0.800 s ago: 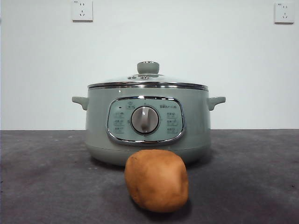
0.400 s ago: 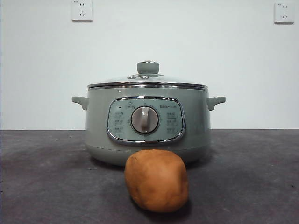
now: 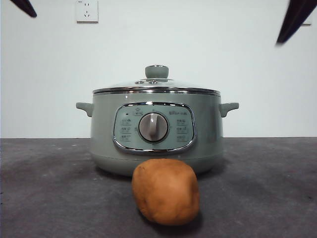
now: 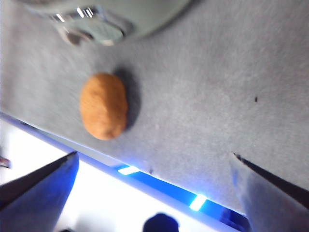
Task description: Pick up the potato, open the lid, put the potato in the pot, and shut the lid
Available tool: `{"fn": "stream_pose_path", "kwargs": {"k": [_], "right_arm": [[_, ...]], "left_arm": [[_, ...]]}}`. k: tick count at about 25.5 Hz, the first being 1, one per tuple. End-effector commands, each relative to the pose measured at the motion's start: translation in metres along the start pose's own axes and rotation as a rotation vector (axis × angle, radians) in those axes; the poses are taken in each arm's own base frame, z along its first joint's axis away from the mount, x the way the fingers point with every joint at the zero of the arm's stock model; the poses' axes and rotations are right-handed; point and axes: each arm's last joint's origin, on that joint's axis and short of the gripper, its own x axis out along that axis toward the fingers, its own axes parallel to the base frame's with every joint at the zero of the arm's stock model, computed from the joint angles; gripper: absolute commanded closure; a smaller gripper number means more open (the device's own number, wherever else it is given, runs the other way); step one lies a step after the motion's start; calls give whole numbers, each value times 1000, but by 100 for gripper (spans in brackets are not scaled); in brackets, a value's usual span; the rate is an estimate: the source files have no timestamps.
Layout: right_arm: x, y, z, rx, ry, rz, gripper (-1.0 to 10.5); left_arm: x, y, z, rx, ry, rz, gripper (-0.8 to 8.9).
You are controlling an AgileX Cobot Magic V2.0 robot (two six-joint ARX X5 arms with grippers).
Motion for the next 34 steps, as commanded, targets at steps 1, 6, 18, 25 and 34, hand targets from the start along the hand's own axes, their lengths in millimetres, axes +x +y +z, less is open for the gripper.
{"fn": "stream_pose_path", "kwargs": {"k": [1,6,18,25,34], "right_arm": [[21,17,4,-29,52,-23,258],[59,50,7,-78,82,-19,258],[135,109,-11,-255,33,-125,258],[169,115,-24,-296,51,-232,276],[177,112,-25,-402,89,-246,957]], "left_arm": [[4,2,0,31,19,-7,155],[7,4,1,38,32,-4,155],[8,5,1,47,33,23,155],[8,5,-1,49,53,24,155],[8,2,4,78,17,11,157]]}}
